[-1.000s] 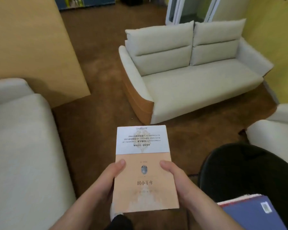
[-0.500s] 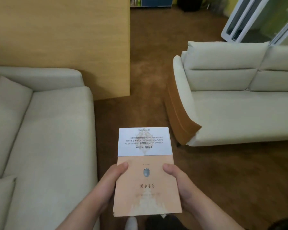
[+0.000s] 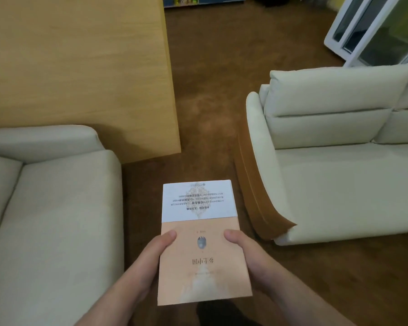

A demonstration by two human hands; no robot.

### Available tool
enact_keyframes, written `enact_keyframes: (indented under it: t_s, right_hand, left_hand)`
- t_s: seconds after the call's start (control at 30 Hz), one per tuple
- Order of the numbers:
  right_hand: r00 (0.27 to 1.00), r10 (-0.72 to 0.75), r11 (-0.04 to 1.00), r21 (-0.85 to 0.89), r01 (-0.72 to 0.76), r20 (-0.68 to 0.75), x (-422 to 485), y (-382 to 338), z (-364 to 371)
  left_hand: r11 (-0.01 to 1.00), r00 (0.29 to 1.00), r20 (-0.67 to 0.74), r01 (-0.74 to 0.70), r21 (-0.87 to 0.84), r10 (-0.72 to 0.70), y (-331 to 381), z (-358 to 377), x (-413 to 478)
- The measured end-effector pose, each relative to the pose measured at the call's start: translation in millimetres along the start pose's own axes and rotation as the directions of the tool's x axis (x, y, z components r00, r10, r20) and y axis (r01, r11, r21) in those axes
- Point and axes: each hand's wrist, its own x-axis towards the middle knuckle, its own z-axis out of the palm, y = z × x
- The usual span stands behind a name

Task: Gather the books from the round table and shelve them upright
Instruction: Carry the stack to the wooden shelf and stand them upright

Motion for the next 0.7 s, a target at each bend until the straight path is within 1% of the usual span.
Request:
enact_keyframes:
  t_s: [0.1,0.17,0.27,0.37,0.5,0.7]
  right_hand:
    - [1.000,-0.018,0.998,-0.056,0.017,-0.017,27.7,-47.5,-15.8]
    - [0.999,-0.030,0.998,-0.058,0.029,-0.010,44.0,-76.2,-22.7]
    - [0.996,-0.061,0.996,-0.056,0.064,0.065,70.1,-115.3,-29.2]
    - [0.989,-0.093,0.995,-0.020,0.096,0.113,105.9,-149.0,-32.8]
    - [0.990,-0.103,0.995,0.006,0.103,0.097,161.4,-201.2,-38.0]
    - [0.995,-0.085,0.996,-0.003,0.085,0.047,257.8,-298.6,-49.0]
  left_hand:
    - [1.000,1.000,-0.023,-0.012,-0.020,0.011,43.7,14.8,32.3]
    - [0.999,0.999,-0.027,-0.020,-0.043,0.019,68.1,22.8,51.4]
    - [0.997,1.000,-0.011,-0.023,-0.073,0.023,103.0,28.0,78.1]
    - [0.996,0.999,-0.031,-0.031,-0.078,0.028,139.5,27.2,110.0]
    - [0.998,0.999,-0.007,-0.037,-0.053,0.036,192.1,19.7,169.8]
    - [0.994,0.992,0.064,-0.103,-0.036,0.105,288.5,7.2,267.0]
